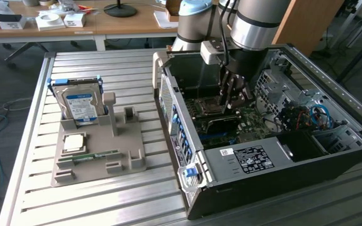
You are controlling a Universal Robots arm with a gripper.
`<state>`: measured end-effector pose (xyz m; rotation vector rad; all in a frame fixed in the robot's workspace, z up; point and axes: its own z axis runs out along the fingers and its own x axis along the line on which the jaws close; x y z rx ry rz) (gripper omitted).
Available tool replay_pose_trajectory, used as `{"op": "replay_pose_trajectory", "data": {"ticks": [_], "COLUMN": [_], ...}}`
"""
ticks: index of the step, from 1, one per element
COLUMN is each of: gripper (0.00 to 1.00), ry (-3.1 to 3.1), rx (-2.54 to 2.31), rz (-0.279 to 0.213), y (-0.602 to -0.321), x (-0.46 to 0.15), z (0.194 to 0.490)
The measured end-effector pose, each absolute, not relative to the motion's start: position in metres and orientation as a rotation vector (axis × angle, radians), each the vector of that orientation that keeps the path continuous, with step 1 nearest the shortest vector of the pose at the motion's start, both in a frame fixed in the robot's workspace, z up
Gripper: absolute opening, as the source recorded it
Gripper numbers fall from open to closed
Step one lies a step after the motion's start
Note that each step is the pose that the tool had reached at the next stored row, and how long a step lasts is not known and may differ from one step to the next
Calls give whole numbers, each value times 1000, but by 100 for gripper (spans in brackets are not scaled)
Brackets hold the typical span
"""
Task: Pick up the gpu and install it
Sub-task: 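Press down on the gpu until it lock into place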
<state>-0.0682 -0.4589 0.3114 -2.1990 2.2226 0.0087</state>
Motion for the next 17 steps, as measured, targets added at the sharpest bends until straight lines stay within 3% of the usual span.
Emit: {"op": "replay_pose_trajectory", "data": {"ticks": [6,10,17], "gripper": [33,15,11], "ry": [2223,2223,2223], "rx": [-2199,-2199,-2199], "rz": [9,9,9], "y": [-459,-459,-459], "x": [-68,-68,-68], "z": [311,311,311]}}
